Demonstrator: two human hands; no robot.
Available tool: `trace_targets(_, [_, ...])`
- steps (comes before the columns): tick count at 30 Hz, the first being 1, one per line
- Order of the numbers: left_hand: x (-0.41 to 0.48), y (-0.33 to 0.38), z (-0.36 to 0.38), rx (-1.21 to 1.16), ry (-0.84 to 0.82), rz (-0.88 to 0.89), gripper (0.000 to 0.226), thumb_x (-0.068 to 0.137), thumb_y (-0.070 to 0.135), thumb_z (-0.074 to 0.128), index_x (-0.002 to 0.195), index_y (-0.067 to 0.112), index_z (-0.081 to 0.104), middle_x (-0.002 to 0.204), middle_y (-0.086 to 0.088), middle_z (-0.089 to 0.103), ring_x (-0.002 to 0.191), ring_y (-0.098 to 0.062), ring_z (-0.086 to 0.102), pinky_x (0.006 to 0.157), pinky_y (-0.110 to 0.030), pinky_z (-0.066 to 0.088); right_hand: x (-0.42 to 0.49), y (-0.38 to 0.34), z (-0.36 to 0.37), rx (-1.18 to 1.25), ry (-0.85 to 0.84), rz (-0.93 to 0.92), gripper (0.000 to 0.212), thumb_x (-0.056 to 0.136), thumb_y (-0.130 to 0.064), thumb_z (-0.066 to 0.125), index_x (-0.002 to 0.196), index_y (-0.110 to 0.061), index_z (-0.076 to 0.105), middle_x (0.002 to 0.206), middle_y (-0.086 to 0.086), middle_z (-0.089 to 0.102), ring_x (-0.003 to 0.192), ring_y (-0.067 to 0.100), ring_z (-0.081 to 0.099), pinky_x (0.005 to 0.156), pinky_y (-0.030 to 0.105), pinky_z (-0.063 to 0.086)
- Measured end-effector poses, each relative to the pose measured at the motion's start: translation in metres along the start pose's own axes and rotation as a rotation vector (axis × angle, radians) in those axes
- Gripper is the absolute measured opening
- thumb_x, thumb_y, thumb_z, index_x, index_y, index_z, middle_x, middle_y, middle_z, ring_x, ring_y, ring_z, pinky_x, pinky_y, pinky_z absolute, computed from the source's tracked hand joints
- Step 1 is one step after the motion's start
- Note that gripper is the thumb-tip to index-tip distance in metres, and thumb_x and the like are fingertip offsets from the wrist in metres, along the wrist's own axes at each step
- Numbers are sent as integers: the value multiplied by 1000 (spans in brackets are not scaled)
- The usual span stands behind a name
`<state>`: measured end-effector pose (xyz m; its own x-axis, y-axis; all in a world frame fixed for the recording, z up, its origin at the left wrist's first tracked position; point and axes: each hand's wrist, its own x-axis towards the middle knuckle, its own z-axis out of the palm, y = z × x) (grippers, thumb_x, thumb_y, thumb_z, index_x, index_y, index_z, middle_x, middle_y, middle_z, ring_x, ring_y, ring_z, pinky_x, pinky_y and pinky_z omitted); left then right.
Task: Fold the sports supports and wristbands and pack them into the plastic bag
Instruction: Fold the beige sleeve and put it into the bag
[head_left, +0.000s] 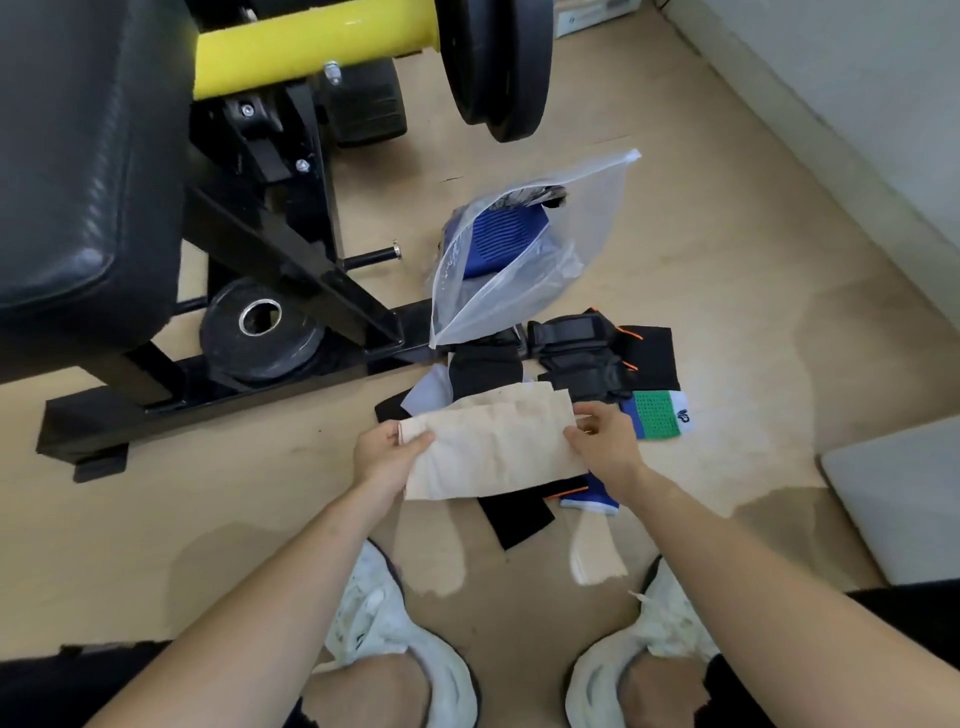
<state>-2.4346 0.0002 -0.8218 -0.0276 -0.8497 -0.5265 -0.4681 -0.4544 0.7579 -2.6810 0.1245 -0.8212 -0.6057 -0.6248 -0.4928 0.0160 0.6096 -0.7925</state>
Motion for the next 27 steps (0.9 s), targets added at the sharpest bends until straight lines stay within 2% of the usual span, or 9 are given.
trace_targets(4, [11, -2, 9, 105, 32, 45, 21, 84, 20, 79, 96, 8, 65, 89, -2, 69, 82, -21, 64, 71, -34, 51, 14, -4, 11, -82, 81, -96, 30, 90, -8, 67, 120, -11, 63, 100, 2, 68, 87, 15, 62, 86, 31, 55])
trace_targets(6, [12, -5, 12, 178, -16, 41, 28, 85, 21, 78, 106, 13, 61, 99, -1, 67, 88, -20, 64, 73, -33, 52, 20, 0, 12, -124, 6, -76, 41, 89, -14, 69, 128, -13, 57, 111, 0, 66, 95, 16, 62, 88, 29, 52])
trace_targets(11, [11, -15, 10, 131, -60, -51, 65, 81, 18, 83, 134, 14, 46, 115, -3, 65, 103, -25, 67, 92, -46, 57, 27, 14, 13, -178, -183, -55, 52, 86, -22, 72, 134, -17, 52, 123, -2, 63, 111, 20, 60, 97, 39, 52])
trace_targets(13, [11, -15, 6, 120, -69, -51, 60, 79, 15, 84, 129, 13, 51, 108, -2, 67, 98, -23, 68, 89, -43, 58, 30, 13, 14, -144, -204, -50, 54, 84, -25, 74, 133, -17, 53, 122, -1, 62, 110, 20, 60, 96, 42, 53])
trace_targets(16, [10, -12, 1, 84, -57, -22, 35, 80, 10, 83, 110, 10, 65, 100, -2, 71, 90, -20, 70, 75, -33, 58, 32, 8, 13, -63, -170, -38, 52, 82, -20, 79, 128, -14, 56, 114, 4, 66, 103, 22, 63, 89, 38, 55])
trace_targets(19, [5, -5, -2, 58, -23, 49, 23, 84, 12, 79, 103, 11, 68, 97, -1, 71, 85, -15, 67, 67, -21, 50, 32, 6, 10, 98, -155, 2, 36, 82, -18, 79, 115, -15, 65, 104, 9, 71, 97, 28, 69, 88, 43, 58])
trace_targets(23, [3, 6, -4, -45, -37, 52, 20, 88, 19, 76, 103, 11, 66, 101, -2, 74, 92, -18, 71, 75, -31, 56, 26, -3, 3, 247, -160, 18, 13, 83, -18, 79, 91, -13, 69, 93, 9, 73, 87, 28, 69, 84, 45, 59])
trace_targets(25, [2, 11, -5, -99, -42, 46, 20, 90, 22, 74, 105, 13, 65, 102, -2, 73, 96, -20, 71, 78, -36, 58, 21, -9, 1, 308, -146, -6, 11, 86, -18, 76, 89, -12, 68, 93, 12, 72, 86, 28, 66, 83, 45, 56])
trace_targets(27, [-1, 19, -3, -130, -44, 55, 24, 91, 24, 73, 110, 12, 64, 104, -3, 72, 95, -20, 71, 73, -32, 57, 16, -12, 0, 341, -137, -24, 9, 87, -18, 74, 93, -12, 69, 99, 13, 74, 89, 28, 68, 88, 49, 56])
